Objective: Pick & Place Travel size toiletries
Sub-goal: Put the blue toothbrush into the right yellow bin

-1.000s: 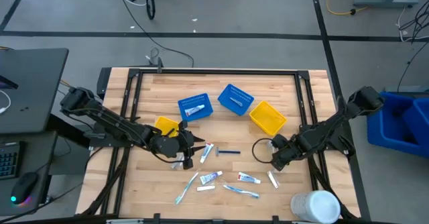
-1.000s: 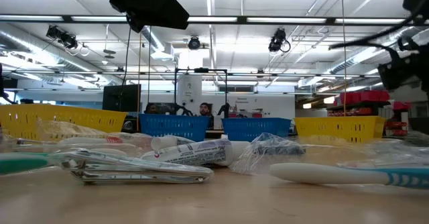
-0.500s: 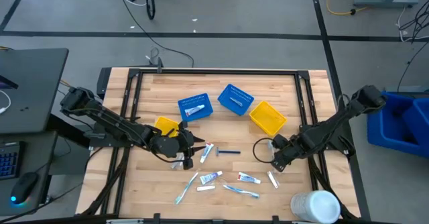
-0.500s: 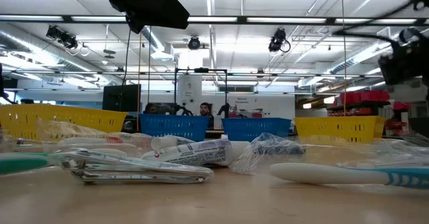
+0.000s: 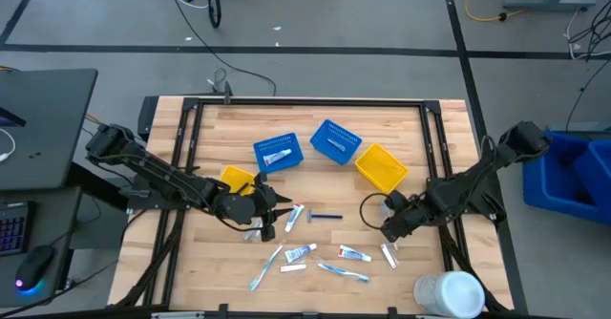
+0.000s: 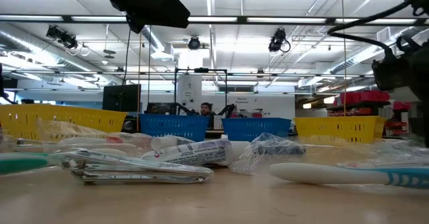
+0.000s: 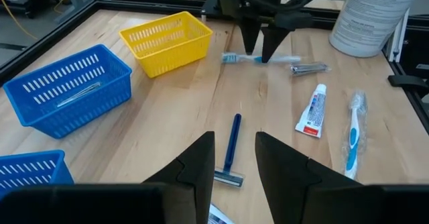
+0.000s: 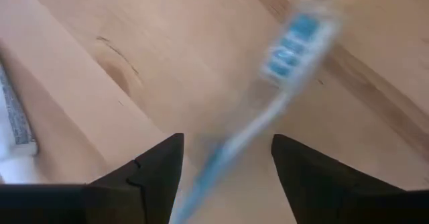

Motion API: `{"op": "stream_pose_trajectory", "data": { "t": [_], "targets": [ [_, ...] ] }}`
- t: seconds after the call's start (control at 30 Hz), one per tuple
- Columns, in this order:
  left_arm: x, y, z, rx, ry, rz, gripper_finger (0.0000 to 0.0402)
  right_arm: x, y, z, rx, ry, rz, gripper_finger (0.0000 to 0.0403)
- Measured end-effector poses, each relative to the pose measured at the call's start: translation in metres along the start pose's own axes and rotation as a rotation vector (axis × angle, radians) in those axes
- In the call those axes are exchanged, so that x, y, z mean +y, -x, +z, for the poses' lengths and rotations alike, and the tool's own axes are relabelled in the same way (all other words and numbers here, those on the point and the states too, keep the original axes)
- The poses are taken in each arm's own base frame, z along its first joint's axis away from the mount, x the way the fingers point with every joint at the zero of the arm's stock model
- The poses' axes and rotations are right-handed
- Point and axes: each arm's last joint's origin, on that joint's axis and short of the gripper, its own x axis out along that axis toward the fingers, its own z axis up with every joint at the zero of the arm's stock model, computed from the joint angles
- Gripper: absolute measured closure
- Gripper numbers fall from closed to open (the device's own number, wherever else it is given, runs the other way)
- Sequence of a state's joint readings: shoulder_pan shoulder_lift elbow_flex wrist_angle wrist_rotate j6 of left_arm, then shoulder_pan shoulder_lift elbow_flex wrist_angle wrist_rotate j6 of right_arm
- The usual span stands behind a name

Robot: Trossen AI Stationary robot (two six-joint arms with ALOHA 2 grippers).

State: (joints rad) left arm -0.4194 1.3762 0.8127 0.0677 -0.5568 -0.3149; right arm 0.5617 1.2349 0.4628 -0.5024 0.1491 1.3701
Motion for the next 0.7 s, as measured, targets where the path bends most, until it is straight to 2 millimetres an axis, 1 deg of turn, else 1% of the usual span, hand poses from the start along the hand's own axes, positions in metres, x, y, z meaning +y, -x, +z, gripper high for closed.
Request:
{"op": "stream_pose_trajectory", "data": {
  "t": [0.1,0.2,0.3,0.47,0.53,0.6,0.7],
  "targets": [
    [0.000,0.000,0.000,0.000,0.000,0.000,0.0285,-0.002,-0.004,-0.001,0.004,0.086,-0.033,0.0173],
    [0.000,0.000,0.000,0.001,0.000,0.000,0.0285,-0.002,-0.004,-0.001,0.007,0.180,-0.037,0.0203],
    [0.000,0.000,0.000,0.001,-0.001,0.000,0.0285,-0.001,-0.003,-0.001,0.011,0.236,-0.048,0.0248],
    [0.000,0.000,0.000,0.002,-0.001,0.001,0.0285,-0.002,-0.001,0.000,0.019,0.243,-0.085,0.0337],
    [0.000,0.000,0.000,0.002,-0.001,0.001,0.0285,-0.002,0.001,0.000,0.029,0.227,-0.099,0.0363],
    [0.000,0.000,0.000,0.002,-0.001,0.001,0.0285,-0.001,0.003,-0.001,0.071,0.222,-0.098,0.0376],
    [0.000,0.000,0.000,0.002,-0.001,0.001,0.0285,0.006,0.010,-0.001,0.137,0.218,-0.042,0.0380]
  ]
}}
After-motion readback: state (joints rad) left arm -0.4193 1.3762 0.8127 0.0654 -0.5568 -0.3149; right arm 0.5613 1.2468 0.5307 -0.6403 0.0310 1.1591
